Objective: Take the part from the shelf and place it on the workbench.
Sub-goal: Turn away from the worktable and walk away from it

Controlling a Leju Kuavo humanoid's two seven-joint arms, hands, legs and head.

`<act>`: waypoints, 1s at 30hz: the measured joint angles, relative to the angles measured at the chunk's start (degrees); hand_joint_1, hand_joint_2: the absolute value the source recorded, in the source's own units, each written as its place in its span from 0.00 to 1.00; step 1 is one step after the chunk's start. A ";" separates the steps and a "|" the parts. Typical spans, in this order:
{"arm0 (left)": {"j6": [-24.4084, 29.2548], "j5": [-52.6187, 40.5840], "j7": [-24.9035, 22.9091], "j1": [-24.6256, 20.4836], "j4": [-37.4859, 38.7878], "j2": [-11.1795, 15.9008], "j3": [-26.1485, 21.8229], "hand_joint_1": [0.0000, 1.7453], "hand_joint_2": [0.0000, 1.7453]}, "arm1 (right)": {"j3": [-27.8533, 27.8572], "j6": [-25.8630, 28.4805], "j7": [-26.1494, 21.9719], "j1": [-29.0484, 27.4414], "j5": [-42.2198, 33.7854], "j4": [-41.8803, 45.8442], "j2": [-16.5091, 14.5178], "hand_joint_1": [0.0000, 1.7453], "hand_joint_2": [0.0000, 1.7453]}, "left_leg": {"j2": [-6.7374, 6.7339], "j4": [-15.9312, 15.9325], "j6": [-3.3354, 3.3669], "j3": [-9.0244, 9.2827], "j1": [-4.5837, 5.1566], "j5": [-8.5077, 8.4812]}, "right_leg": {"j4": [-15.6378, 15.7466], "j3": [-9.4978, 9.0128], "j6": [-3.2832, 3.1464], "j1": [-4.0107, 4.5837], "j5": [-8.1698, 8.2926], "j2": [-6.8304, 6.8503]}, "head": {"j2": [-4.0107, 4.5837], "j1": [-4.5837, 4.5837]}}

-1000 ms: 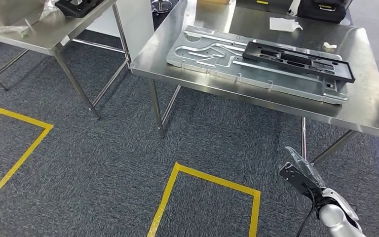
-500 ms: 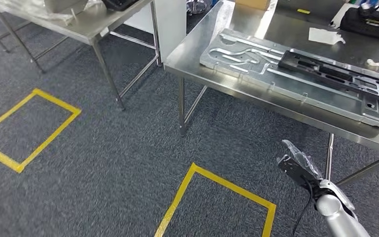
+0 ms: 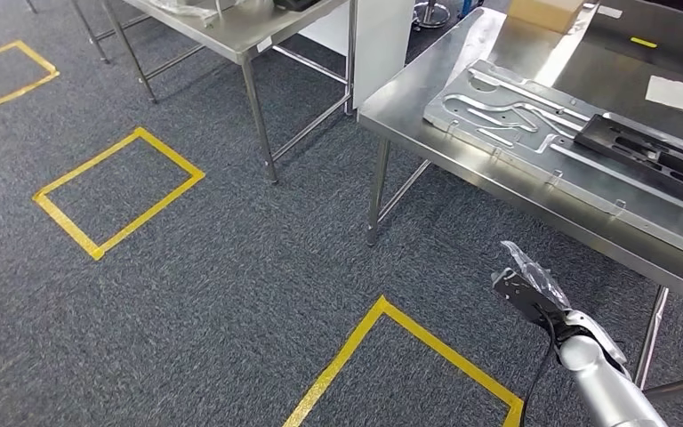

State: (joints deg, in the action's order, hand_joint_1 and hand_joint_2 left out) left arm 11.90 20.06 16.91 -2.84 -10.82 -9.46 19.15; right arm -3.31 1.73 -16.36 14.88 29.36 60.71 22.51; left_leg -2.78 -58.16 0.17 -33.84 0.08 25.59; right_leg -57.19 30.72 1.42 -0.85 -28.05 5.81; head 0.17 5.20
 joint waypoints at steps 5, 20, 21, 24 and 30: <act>1.13 0.07 -0.01 -0.42 0.00 0.52 -0.03 0.00 0.00 | -1.08 3.53 -0.73 0.59 1.96 -1.08 -1.90 0.00 0.00 | 2.68 0.89 1.74 0.06 -0.23 -0.79 | -3.00 0.91 1.33 -0.40 -2.56 -1.99 | 0.00 -0.02; 4.68 5.85 0.48 1.32 0.24 4.94 -4.65 0.00 0.00 | 6.24 5.71 -2.04 -14.35 -0.29 15.40 -5.71 0.00 0.00 | 7.00 -2.76 -0.75 -2.00 -0.09 1.28 | -0.69 1.21 -1.09 -0.71 0.40 -6.74 | 0.00 -0.01; 4.71 5.92 0.54 1.26 0.24 5.15 -4.75 0.00 0.00 | 7.24 5.45 -1.97 -15.58 -0.52 16.98 -6.04 0.00 0.00 | 5.07 -5.84 -0.98 -3.30 -0.14 3.20 | -0.62 1.14 -1.46 -0.56 0.37 -5.93 | 0.00 0.00; 4.23 6.14 0.75 1.10 0.25 5.68 -5.14 0.00 0.00 | 9.90 4.47 -1.88 -18.83 -0.72 20.45 -7.03 0.00 0.00 | 3.25 -16.37 -1.60 -7.88 -0.54 8.03 | -0.66 1.13 -1.89 -0.15 0.18 -3.37 | 0.00 0.01; 3.12 6.31 1.62 0.76 0.24 6.15 -5.84 0.00 0.00 | 11.68 3.03 -3.01 -18.72 0.73 21.80 -8.51 0.00 0.00 | -0.64 -1.03 -0.76 0.79 -0.30 1.63 | -1.09 0.72 -0.93 0.34 -0.35 -0.16 | 0.00 -0.01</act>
State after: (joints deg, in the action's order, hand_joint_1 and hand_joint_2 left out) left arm 15.02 26.37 18.53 -2.08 -10.58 -3.31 13.31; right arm 8.38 4.76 -19.37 -3.84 30.09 82.51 14.00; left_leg -3.41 -59.19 -0.60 -33.05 -0.22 27.22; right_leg -58.28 31.45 0.49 -0.50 -28.41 5.65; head 0.17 5.19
